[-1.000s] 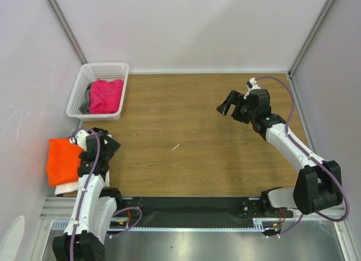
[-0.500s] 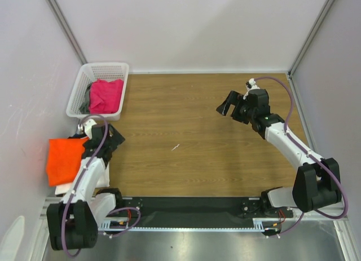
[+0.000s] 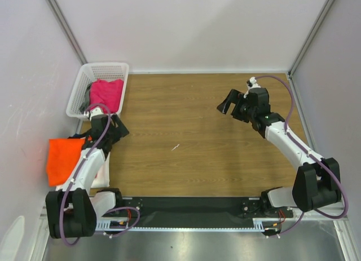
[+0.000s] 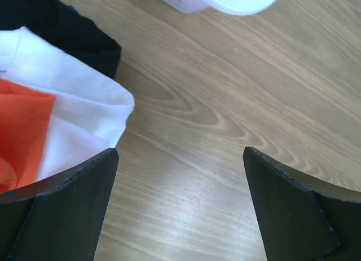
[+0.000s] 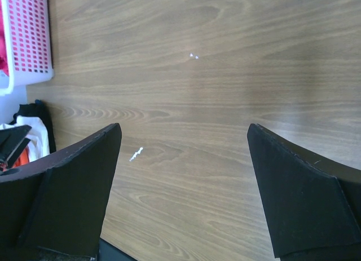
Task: Fold and stack the t-shirts
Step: Neatly place the folded tshirt to the corner
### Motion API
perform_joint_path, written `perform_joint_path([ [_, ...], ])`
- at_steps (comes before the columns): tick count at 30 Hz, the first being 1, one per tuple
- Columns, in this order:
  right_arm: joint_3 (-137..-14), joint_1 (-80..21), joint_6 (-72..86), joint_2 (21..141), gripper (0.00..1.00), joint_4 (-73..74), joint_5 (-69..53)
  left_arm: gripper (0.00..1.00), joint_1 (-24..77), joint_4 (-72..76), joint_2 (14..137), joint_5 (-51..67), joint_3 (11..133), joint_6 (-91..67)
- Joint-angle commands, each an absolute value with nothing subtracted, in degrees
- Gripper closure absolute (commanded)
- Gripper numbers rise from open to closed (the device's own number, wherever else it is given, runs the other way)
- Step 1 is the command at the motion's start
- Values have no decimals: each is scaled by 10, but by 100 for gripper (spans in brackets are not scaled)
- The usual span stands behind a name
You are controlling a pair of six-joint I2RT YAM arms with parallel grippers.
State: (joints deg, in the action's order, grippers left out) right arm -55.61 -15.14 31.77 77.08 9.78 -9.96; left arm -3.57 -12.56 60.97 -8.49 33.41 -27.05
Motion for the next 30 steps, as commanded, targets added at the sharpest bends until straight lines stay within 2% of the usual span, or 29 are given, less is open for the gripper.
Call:
perform_joint_path([
  [1, -597, -149, 323, 776, 0, 91, -93, 1, -31, -179, 614, -56, 410, -234],
  [5, -629, -145, 320, 785, 0, 96, -101, 0, -32, -296, 583, -58, 508, -205],
  [9, -661, -141, 323, 791, 0, 97, -106, 0, -41, -415, 600, -85, 671, -192],
  [15, -678, -130, 341, 794, 0, 77, -107, 0, -90, -523, 650, -89, 757, -165],
  [20, -700, -110, 350, 802, 0, 116, -84, 0, -178, -469, 579, -74, 656, -220],
  [23, -693, -103, 354, 794, 0, 122, -87, 0, -204, -433, 526, -105, 551, -294],
  [27, -678, -102, 366, 783, 0, 123, -103, 0, -220, -414, 496, -171, 490, -352],
  [30, -670, -102, 365, 781, 0, 127, -120, 0, -243, -344, 502, -142, 434, -355],
])
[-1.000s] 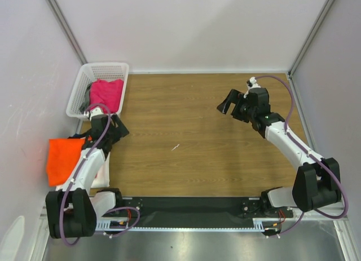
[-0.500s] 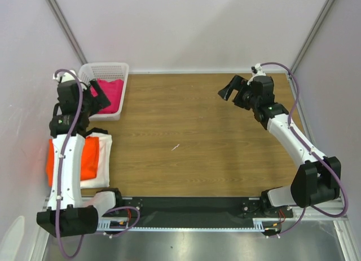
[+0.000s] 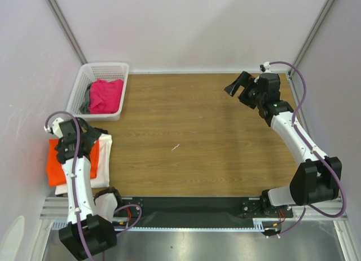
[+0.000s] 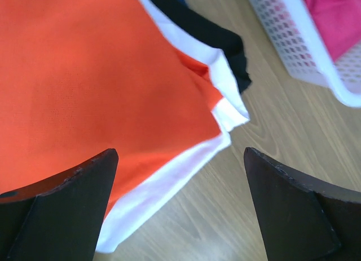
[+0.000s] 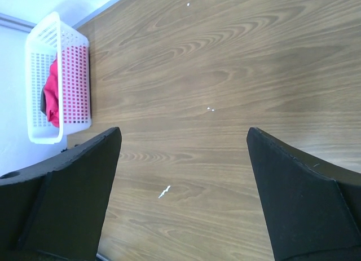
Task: Fold and stack the t-shirts
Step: Neatly place the folded tshirt to the corner
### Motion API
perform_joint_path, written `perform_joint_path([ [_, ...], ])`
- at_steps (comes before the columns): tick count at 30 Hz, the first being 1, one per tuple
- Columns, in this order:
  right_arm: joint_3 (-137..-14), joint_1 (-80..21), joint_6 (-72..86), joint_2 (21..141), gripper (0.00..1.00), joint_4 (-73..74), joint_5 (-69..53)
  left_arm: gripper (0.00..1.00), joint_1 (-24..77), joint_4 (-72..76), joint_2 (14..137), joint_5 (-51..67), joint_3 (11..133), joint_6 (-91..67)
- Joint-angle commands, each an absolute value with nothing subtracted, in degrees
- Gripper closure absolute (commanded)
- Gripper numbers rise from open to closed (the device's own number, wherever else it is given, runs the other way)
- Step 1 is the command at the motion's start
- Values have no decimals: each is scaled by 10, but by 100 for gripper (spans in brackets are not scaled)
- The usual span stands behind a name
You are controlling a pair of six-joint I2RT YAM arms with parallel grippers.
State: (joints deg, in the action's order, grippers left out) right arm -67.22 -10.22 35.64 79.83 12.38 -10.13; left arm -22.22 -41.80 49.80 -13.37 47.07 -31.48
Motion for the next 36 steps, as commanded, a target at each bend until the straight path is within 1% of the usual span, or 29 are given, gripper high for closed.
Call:
perform_joint_path([
  [1, -671, -102, 364, 780, 0, 132, -122, 0, -245, -322, 507, -129, 427, -355],
  [3, -677, -102, 359, 777, 0, 134, -127, 0, -246, -308, 519, -85, 418, -352],
  [7, -714, -101, 330, 767, 0, 165, -110, 0, -245, -302, 503, -49, 439, -321],
  [10, -752, -85, 309, 759, 0, 196, -89, 0, -246, -347, 502, -4, 526, -252],
  [11, -763, -78, 306, 759, 0, 205, -86, 0, -244, -356, 501, 19, 580, -236],
  [12, -779, -70, 305, 756, 0, 217, -89, 0, -243, -359, 501, 53, 606, -207],
  [14, -791, -49, 304, 750, 0, 230, -96, 0, -236, -373, 509, 97, 676, -177],
  [16, -787, -40, 301, 742, 0, 232, -94, 0, -219, -382, 524, 121, 715, -164],
  [18, -777, -29, 295, 731, 0, 238, -83, 0, -158, -385, 547, 113, 760, -147],
  [19, -776, -25, 292, 720, 0, 242, -81, 0, -88, -389, 556, 69, 773, -138],
  [22, -769, -20, 273, 691, 0, 272, -52, 0, 27, -392, 578, 17, 809, -116],
  [25, -738, -21, 244, 653, 0, 287, -52, 0, 54, -353, 554, 39, 790, -118],
  [26, -722, -21, 235, 637, 0, 285, -52, 0, 54, -337, 542, 53, 760, -118],
  [28, -651, -21, 229, 606, 0, 252, -30, 0, 55, -285, 506, 62, 701, -113],
  [29, -621, -21, 231, 565, 0, 234, -18, 0, 55, -276, 498, 75, 685, -111],
  [31, -574, -21, 243, 526, 0, 186, -2, 0, 59, -274, 495, 84, 660, -111],
  [34, -495, -21, 271, 458, 0, 136, -7, 0, 59, -245, 470, 104, 594, -162],
  [35, -477, -21, 285, 445, 0, 127, -7, 0, 59, -230, 462, 117, 546, -176],
  [36, -449, -21, 292, 423, 0, 119, -4, 0, 61, -214, 454, 133, 524, -201],
])
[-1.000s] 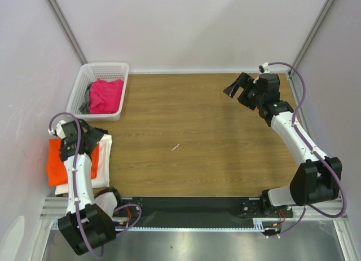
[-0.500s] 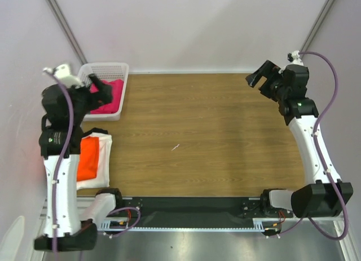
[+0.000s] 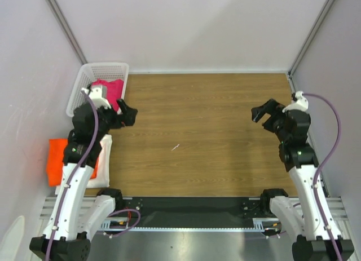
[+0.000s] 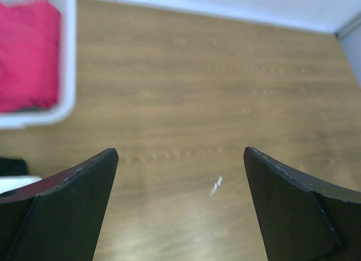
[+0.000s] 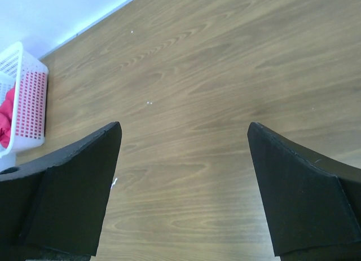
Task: Fold and stack the t-shirts
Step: Neatly place the folded tshirt to the corner
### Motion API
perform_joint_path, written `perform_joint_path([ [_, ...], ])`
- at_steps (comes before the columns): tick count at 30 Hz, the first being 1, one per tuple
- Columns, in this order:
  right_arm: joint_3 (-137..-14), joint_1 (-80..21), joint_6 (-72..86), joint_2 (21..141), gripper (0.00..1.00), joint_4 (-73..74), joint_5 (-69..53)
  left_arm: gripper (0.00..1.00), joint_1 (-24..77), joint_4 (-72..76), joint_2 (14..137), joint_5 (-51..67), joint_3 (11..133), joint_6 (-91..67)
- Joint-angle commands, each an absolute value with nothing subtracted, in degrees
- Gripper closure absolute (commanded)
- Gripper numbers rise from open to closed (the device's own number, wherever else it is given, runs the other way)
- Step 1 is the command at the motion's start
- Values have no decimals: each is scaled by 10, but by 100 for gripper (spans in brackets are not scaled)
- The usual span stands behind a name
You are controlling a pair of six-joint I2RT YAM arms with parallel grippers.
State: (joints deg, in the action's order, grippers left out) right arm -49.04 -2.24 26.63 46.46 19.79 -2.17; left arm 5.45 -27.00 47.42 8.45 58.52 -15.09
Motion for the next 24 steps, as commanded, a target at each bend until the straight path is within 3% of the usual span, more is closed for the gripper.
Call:
perform_joint_path([
  [1, -439, -21, 295, 418, 0, 120, -3, 0, 64, -194, 448, 135, 506, -213],
  [11, -361, -22, 307, 389, 0, 137, -32, 0, 66, -155, 381, 67, 385, -281],
  [24, -228, -23, 326, 296, 0, 59, -62, 0, 69, -146, 277, 11, 350, -330],
])
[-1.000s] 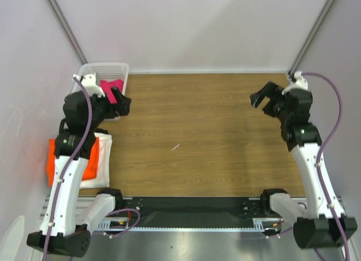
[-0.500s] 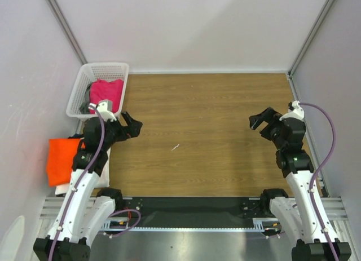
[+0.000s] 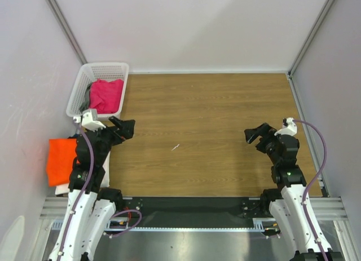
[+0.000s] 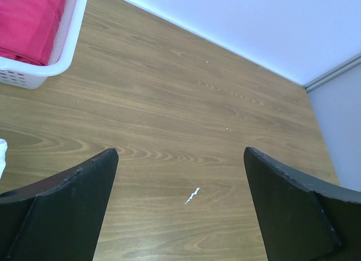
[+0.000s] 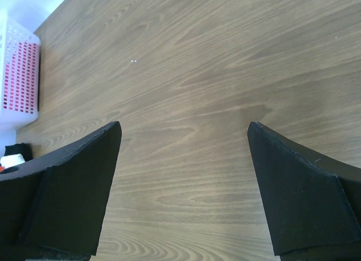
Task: Fold and stack the t-shirts
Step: Neatly place the folded tshirt to the corner
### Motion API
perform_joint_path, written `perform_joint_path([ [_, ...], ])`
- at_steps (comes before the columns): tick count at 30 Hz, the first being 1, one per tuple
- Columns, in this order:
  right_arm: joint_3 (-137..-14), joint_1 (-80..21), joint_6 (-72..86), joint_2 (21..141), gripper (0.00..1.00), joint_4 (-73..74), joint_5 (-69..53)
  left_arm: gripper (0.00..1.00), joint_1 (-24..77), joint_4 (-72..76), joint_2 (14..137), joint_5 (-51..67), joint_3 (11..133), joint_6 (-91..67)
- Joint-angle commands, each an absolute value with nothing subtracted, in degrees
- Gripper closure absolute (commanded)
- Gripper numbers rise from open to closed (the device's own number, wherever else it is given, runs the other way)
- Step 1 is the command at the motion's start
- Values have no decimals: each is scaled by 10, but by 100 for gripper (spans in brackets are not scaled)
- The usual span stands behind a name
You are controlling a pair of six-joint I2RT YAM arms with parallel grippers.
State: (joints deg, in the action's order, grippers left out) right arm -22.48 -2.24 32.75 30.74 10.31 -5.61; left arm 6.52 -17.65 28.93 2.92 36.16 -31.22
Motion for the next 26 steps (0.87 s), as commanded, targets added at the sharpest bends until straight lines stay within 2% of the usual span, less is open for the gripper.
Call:
perform_joint_path([
  [1, -228, -22, 323, 297, 0, 61, -62, 0, 69, -145, 273, 10, 352, -328],
  [26, -217, -22, 292, 326, 0, 20, -96, 0, 69, -157, 251, 2, 359, -303],
])
